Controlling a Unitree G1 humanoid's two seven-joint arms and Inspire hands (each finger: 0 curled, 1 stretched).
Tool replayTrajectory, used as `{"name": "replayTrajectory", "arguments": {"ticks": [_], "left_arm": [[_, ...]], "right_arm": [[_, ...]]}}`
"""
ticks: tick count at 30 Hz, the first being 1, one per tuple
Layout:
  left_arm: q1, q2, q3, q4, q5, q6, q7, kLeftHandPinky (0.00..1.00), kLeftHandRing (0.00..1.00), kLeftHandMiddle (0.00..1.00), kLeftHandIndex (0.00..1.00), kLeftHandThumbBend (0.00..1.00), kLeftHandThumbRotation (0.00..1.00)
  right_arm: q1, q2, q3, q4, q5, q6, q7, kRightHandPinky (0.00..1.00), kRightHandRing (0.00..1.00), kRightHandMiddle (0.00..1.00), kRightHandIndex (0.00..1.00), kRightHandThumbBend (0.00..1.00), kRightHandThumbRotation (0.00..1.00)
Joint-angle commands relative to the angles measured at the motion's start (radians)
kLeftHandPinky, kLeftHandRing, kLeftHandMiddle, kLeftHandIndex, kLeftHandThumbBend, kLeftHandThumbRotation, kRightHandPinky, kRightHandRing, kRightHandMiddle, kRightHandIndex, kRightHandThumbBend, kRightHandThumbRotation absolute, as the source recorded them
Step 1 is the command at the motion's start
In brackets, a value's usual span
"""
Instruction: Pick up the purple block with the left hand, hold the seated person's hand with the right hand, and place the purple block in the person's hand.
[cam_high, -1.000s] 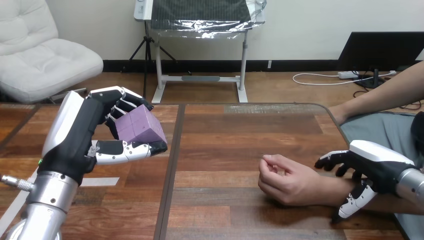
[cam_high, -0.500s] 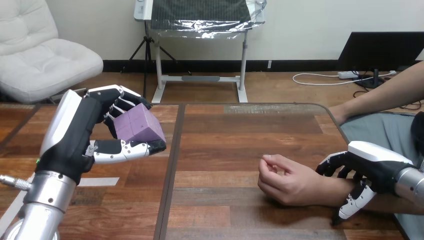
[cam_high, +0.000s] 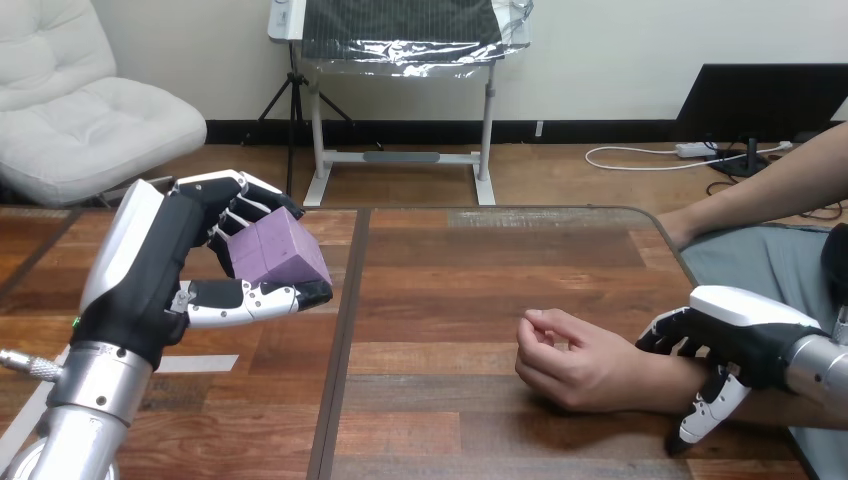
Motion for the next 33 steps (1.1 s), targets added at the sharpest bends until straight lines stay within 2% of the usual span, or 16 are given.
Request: {"name": "replayTrajectory", "arguments": {"ticks": [1, 13, 23, 33], "left_arm": [[-0.053, 0.002, 0.02, -0.062, -0.011, -0.001, 0.002, 0.31, 0.37, 0.42, 0.43, 0.58, 0.0], [-0.052, 0.0, 0.021, -0.071, -0.017, 0.005, -0.001, 0.31, 0.38, 0.42, 0.43, 0.58, 0.0], [-0.054, 0.0, 0.023, -0.068, -0.028, -0.004, -0.002, 0.31, 0.38, 0.42, 0.42, 0.58, 0.0], [-0.055, 0.003, 0.024, -0.063, -0.033, -0.014, 0.001, 0.31, 0.37, 0.41, 0.42, 0.58, 0.0]], "right_arm": [[0.014, -0.019, 0.038, 0.053, -0.022, 0.029, 0.018, 0.56, 0.69, 0.74, 0.74, 1.0, 0.05], [0.015, -0.012, 0.06, 0.046, -0.038, 0.046, 0.041, 0.55, 0.68, 0.74, 0.74, 0.98, 0.06], [0.023, -0.013, 0.087, 0.034, -0.062, 0.041, 0.028, 0.53, 0.66, 0.72, 0.73, 0.98, 0.07], [0.016, -0.011, 0.113, 0.047, -0.08, 0.034, 0.023, 0.46, 0.6, 0.67, 0.69, 0.98, 0.09]]}}
